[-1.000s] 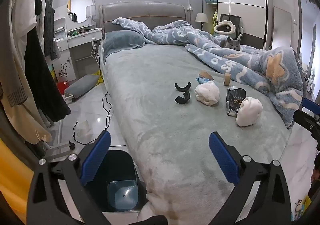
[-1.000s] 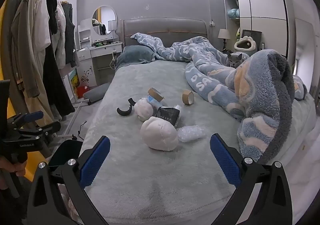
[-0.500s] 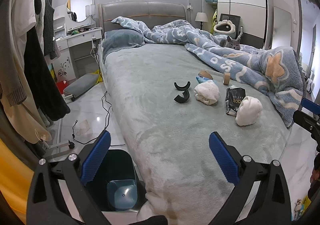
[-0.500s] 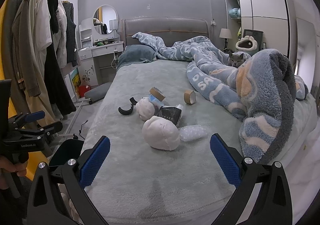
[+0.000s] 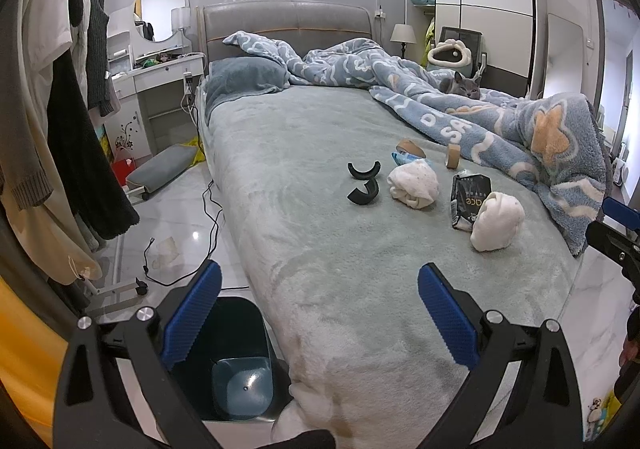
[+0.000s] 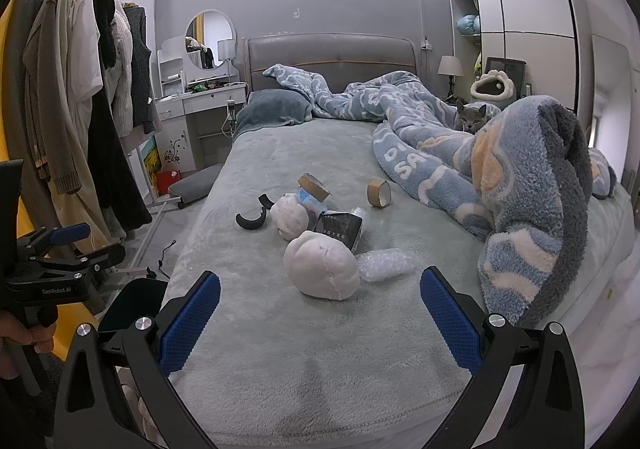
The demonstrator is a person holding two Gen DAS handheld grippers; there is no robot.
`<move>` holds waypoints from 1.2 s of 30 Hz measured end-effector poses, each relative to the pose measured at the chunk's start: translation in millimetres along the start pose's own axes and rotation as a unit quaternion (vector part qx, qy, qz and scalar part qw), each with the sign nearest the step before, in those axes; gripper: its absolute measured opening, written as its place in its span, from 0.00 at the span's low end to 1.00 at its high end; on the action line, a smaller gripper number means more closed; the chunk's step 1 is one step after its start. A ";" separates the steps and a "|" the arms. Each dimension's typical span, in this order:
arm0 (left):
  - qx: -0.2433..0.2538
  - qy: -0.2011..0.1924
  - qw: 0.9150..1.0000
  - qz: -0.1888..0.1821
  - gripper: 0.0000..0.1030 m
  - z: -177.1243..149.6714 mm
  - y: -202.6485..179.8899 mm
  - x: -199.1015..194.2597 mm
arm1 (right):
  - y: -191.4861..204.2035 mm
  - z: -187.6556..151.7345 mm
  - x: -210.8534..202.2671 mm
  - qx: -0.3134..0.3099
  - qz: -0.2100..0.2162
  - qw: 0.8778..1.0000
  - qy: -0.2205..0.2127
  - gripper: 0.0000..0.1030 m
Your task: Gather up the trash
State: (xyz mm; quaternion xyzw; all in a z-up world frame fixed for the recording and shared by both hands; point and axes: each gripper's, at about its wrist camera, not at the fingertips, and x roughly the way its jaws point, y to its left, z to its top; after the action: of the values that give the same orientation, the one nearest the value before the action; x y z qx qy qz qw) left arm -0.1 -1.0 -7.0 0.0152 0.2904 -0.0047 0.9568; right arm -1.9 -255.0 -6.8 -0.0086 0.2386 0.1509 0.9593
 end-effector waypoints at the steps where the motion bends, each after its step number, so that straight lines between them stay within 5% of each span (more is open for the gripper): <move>1: 0.000 0.000 1.000 0.000 0.97 -0.3 -0.1 0.1 | 0.1 0.0 0.0 0.000 0.000 1.000 0.000 0.98; 36: 0.017 0.006 1.000 -0.017 0.97 -15.9 -23.4 6.0 | -6.1 1.5 1.6 0.001 0.018 1.000 0.006 0.98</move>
State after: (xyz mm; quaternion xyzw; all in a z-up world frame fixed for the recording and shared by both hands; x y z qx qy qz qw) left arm -4.4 -23.8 -24.2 0.0269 0.2958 -0.0260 0.9545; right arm 1.9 -260.3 -6.5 -0.0039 0.2447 0.1673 0.9551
